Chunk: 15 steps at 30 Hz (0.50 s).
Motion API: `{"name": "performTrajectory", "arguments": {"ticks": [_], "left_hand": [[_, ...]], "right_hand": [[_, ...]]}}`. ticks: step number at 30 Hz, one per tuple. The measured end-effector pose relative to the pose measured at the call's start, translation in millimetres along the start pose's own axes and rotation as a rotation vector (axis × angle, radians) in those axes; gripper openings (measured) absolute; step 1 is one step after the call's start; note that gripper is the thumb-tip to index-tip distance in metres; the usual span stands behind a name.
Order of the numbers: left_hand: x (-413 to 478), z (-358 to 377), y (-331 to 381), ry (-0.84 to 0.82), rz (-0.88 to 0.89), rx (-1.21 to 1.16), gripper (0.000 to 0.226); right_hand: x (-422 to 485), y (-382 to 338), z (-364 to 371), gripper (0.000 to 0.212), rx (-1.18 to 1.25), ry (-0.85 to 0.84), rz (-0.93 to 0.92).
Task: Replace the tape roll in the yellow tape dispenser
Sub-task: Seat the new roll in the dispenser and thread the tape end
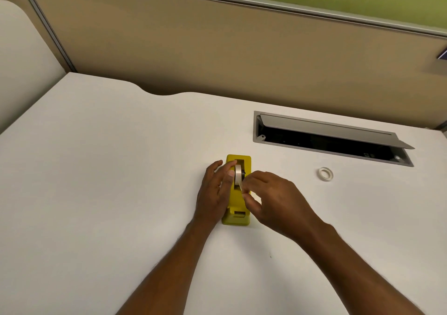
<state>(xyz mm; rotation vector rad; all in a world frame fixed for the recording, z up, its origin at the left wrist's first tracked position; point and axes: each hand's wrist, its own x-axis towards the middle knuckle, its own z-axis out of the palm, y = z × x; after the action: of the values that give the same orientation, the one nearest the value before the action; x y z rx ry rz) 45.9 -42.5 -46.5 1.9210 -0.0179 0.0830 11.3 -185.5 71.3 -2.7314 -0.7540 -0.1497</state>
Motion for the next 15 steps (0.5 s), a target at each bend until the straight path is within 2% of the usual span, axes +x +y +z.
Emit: {"name": "performTrajectory", "arguments": {"ticks": [7,15], "left_hand": [[1,1,-1,-0.005,0.000,0.033,0.046],[2,2,0,0.008,-0.005,0.022,0.048]], "right_hand": [[-24,-4,35,0.010,-0.072,0.088,0.011],[-35,-7,70,0.014,-0.125,0.224,0.033]]}}
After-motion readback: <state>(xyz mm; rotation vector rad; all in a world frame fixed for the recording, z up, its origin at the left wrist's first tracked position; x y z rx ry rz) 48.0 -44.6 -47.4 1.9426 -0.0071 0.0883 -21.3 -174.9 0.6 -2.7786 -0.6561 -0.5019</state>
